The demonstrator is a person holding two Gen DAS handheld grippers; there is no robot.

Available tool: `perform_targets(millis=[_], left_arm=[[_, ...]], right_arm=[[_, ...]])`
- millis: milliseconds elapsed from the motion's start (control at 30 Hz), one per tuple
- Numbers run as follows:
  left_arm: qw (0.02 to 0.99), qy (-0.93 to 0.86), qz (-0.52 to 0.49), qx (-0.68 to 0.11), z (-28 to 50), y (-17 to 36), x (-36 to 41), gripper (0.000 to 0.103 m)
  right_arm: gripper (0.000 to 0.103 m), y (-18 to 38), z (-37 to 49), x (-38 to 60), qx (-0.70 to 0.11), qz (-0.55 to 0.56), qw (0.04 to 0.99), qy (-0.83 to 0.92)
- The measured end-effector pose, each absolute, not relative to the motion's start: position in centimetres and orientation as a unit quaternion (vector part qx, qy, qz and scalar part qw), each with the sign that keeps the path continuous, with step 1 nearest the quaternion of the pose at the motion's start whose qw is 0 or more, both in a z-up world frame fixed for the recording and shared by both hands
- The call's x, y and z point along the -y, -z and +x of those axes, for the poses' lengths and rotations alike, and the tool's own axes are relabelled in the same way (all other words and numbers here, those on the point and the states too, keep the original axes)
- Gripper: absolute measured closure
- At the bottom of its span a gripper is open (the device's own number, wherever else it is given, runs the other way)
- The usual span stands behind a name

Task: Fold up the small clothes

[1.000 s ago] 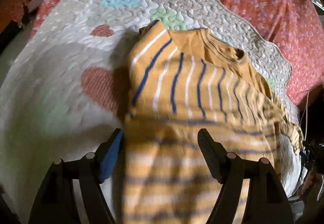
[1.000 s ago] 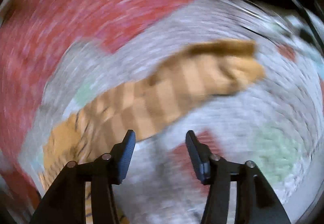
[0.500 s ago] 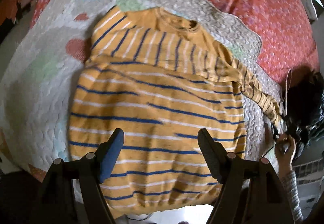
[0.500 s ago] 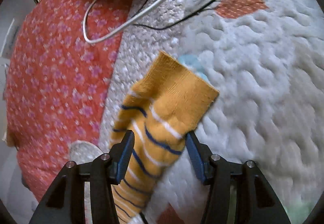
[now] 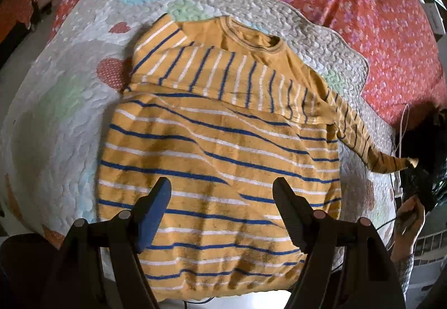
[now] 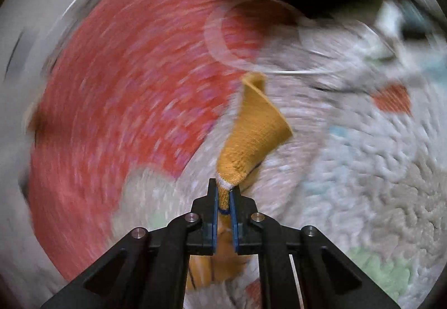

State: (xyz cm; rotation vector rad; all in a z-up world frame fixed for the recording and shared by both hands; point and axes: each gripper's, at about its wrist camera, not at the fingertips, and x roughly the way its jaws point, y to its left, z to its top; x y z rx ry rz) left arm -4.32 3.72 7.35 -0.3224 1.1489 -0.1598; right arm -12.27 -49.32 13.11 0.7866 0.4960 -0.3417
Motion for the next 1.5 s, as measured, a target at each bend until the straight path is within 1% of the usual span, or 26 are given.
perform_targets(millis=[33,100,167,267,400,433,467,500,533,600,633,667,700,733,900,1000,1167,1200,1233,1267,1300,1367,1433,1500], left_arm=[[0.824,0.074,-0.157,-0.539,-4.3,-7.2,-4.2,0.029],[0.825,0.069,-0.175,-0.533,-4.1,-6.9,-6.0,0.029],[0.826,0.061,-0.194,-0.526,-3.9,-6.7,-7.8,0.029],[0.827,0.05,-0.22,-0.515,-3.6,-6.4,-10.7,0.029],[0.829,0.04,-0.245,-0.501,-3.2,-6.2,-13.7,0.029],[0.83,0.038,-0.25,-0.497,-3.0,-6.2,-14.3,0.029],[0.83,0.037,-0.258,-0.493,-2.7,-6.1,-14.9,0.029],[0.829,0.038,-0.266,-0.49,-2.4,-6.1,-15.4,0.029],[0.828,0.04,-0.272,-0.488,-2.1,-6.2,-15.8,0.029],[0.829,0.047,-0.279,-0.483,-1.6,-6.3,-16.2,0.029],[0.829,0.052,-0.279,-0.481,-1.4,-6.4,-16.3,0.029],[0.83,0.058,-0.278,-0.481,-1.0,-6.5,-16.2,0.029],[0.829,0.064,-0.277,-0.481,-0.7,-6.4,-16.1,0.029],[0.827,0.073,-0.276,-0.483,-0.2,-6.4,-15.8,0.029],[0.813,0.1,-0.266,-0.509,2.8,-4.8,-13.1,0.029],[0.799,0.104,-0.262,-0.531,5.4,-4.0,-11.0,0.029],[0.786,0.092,-0.243,-0.561,8.4,-2.9,-7.9,0.029],[0.781,0.083,-0.24,-0.57,8.9,-2.5,-7.4,0.038],[0.775,0.077,-0.241,-0.579,9.3,-2.1,-7.1,0.07],[0.767,0.074,-0.241,-0.59,9.6,-1.7,-6.8,0.087],[0.762,0.07,-0.241,-0.597,9.6,-1.3,-6.6,0.094],[0.775,0.063,-0.224,-0.588,9.5,-2.2,-6.3,0.095],[0.8,0.059,-0.19,-0.566,9.7,-4.5,-5.9,0.095],[0.832,0.069,-0.157,-0.527,9.9,-8.1,-5.6,0.095]], right_arm=[[0.095,-13.6,-11.2,47.4,-0.249,0.354,0.889,0.147],[0.095,-14.3,-7.4,40.0,-0.292,0.288,0.909,0.074],[0.095,-14.2,-4.7,33.8,-0.322,0.254,0.912,0.015],[0.095,-13.0,-0.5,23.0,-0.374,0.231,0.893,-0.097],[0.095,-10.5,2.7,11.9,-0.431,0.189,0.864,-0.18],[0.091,-9.5,3.4,9.4,-0.447,0.177,0.855,-0.195],[0.091,-8.2,4.1,7.0,-0.468,0.162,0.842,-0.212],[0.086,-7.0,4.6,5.3,-0.489,0.144,0.832,-0.219],[0.08,-6.7,4.8,4.7,-0.497,0.14,0.827,-0.223],[0.074,-6.9,4.4,4.7,-0.498,0.163,0.816,-0.246],[0.063,-7.6,4.1,5.4,-0.491,0.175,0.815,-0.253],[0.055,-8.5,3.6,6.3,-0.483,0.178,0.819,-0.253],[0.045,-9.6,3.0,7.4,-0.473,0.176,0.827,-0.248],[0.043,-10.4,2.4,8.6,-0.463,0.175,0.834,-0.241],[0.041,-11.9,1.0,16.3,-0.445,0.189,0.86,-0.166],[0.041,-11.1,0.2,21.4,-0.433,0.223,0.866,-0.117],[0.041,-9.1,-1.1,26.5,-0.423,0.272,0.861,-0.081],[0.041,-8.7,-1.3,27.2,-0.423,0.276,0.86,-0.075],[0.041,-8.2,-1.4,28.0,-0.428,0.283,0.856,-0.068],[0.041,-7.9,-1.2,28.6,-0.431,0.297,0.85,-0.066],[0.041,-7.9,-0.9,29.0,-0.429,0.311,0.845,-0.07],[0.041,-8.9,-0.3,29.3,-0.413,0.317,0.851,-0.072],[0.041,-10.0,-0.5,30.0,-0.398,0.317,0.858,-0.069],[0.041,-10.9,-0.5,30.7,-0.383,0.331,0.86,-0.068]])
